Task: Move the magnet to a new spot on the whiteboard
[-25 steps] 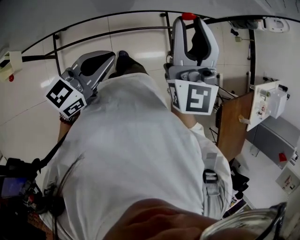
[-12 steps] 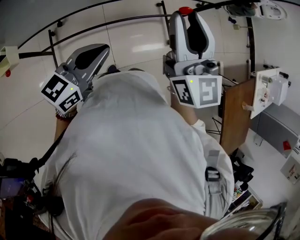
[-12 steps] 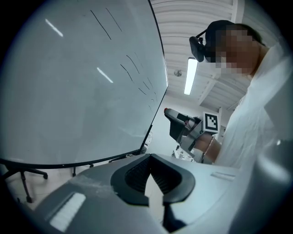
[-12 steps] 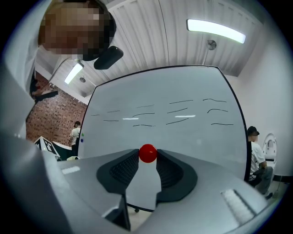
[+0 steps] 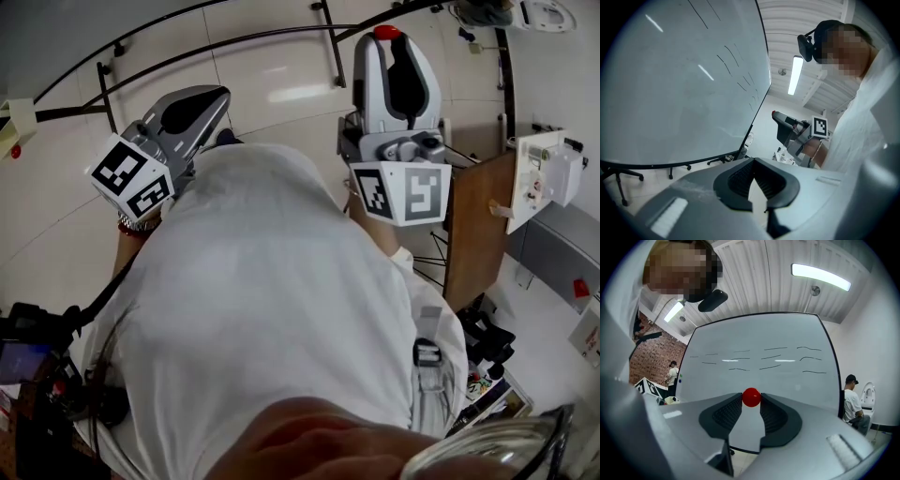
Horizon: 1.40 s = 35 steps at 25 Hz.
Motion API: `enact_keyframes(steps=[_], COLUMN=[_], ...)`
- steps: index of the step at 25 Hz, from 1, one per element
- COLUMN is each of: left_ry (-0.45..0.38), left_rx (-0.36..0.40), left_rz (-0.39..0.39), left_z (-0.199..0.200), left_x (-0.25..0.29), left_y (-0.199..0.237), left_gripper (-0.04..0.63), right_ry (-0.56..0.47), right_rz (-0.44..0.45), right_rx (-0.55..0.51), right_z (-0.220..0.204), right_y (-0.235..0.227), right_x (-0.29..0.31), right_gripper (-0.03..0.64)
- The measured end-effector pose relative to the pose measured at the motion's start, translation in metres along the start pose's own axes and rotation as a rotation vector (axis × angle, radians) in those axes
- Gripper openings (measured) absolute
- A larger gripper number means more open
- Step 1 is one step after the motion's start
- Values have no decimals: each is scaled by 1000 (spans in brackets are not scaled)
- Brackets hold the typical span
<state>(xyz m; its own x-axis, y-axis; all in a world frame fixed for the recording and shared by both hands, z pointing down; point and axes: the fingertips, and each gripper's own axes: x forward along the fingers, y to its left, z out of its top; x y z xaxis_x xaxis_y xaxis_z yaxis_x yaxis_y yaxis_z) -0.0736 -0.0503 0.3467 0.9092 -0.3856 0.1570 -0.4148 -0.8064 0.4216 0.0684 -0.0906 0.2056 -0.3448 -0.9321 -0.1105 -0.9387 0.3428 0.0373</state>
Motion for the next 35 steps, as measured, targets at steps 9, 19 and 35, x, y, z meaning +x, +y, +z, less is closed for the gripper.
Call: enact_keyframes(steps=[9, 19, 35], left_ry=[15, -8, -11], left_rx=[76, 83, 32], left_rz=[-52, 101, 244], left_z=[11, -54, -126], left_x=[20, 34, 19], left_y=[-16, -126, -238], left_gripper=[-2, -3, -3], right_ry=[-11, -23, 4], right_rz=[-35, 25, 89], right_rx=[5, 34, 92], right_z=[3, 0, -20], right_y=[-20, -60, -79], right_x=[-9, -147, -271], right_gripper=[120, 120, 120])
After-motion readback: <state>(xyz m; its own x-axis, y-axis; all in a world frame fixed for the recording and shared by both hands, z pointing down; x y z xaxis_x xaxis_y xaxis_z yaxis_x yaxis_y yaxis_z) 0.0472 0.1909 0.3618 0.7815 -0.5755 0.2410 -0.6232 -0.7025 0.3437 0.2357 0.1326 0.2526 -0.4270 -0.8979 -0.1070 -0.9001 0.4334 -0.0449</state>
